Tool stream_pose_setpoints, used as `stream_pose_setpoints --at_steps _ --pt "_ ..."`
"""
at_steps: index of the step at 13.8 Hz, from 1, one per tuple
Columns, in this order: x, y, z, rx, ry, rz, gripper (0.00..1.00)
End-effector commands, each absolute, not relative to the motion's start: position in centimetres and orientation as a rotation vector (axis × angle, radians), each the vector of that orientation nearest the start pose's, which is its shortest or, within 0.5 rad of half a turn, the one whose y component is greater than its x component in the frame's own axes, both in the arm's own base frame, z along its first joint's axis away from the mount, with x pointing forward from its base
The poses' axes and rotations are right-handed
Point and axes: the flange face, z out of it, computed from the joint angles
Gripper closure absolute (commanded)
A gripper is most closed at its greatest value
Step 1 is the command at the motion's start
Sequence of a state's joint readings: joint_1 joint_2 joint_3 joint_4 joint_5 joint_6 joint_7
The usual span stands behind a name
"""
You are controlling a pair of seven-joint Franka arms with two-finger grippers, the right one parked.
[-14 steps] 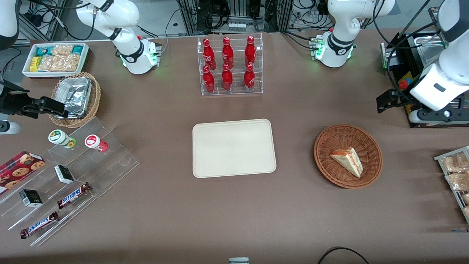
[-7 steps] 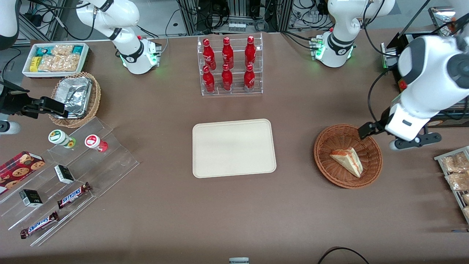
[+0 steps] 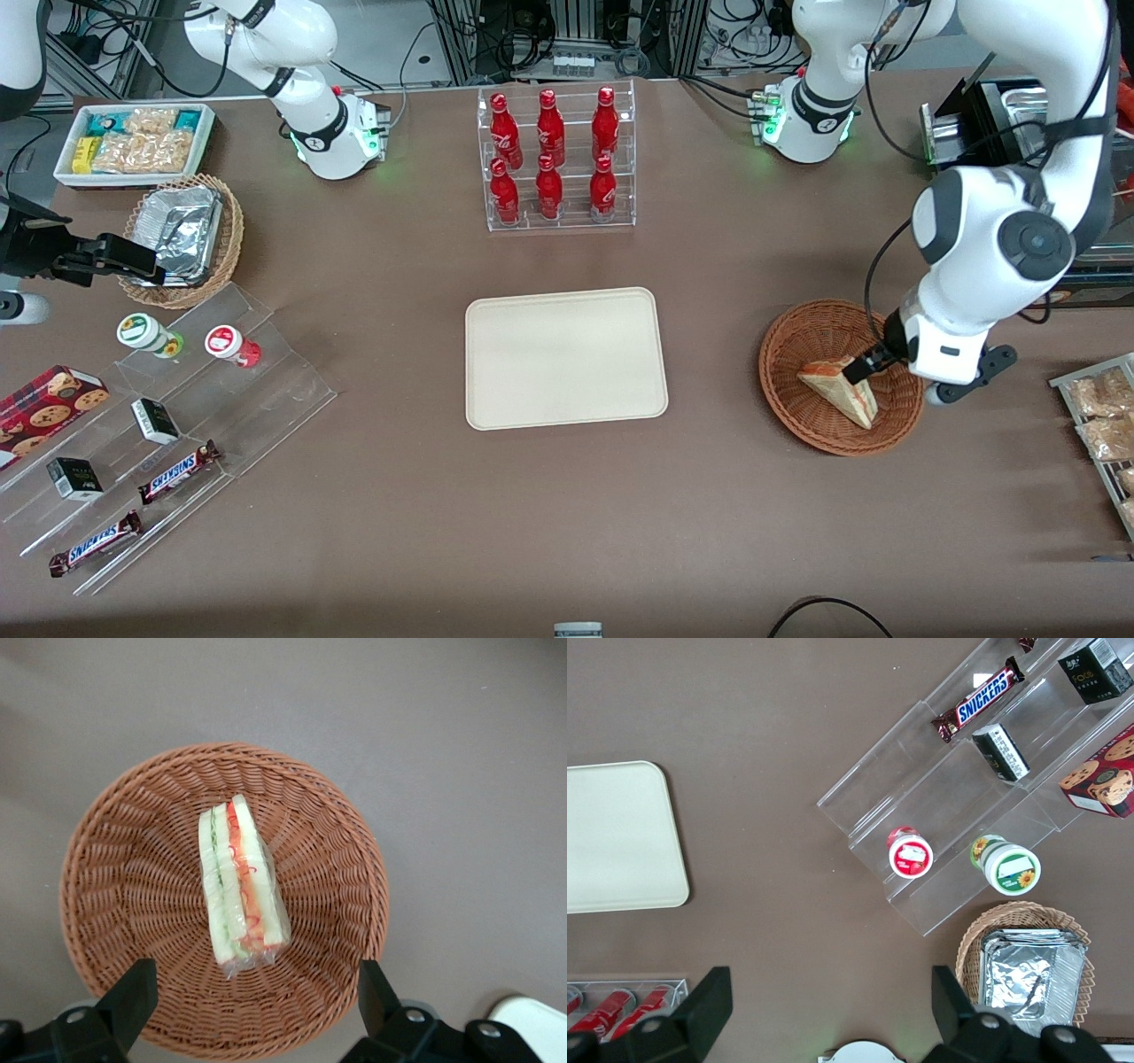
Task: Place sandwich from basket to tray
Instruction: 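Close the left gripper on the wrapped sandwich in the basket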
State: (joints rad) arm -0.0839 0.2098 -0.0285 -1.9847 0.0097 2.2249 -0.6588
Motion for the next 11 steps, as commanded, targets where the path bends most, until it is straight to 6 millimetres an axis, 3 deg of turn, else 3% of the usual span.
stream_pose_setpoints --at_steps 1,7,11 --pt "59.7 -6.1 34.4 -3.012 -0.906 -0.047 0.0" --pt "57.0 -4.8 28.9 -2.997 -0.975 -0.075 0.0" --pt "57.0 -4.7 27.4 -2.995 -1.023 -0.097 0.0"
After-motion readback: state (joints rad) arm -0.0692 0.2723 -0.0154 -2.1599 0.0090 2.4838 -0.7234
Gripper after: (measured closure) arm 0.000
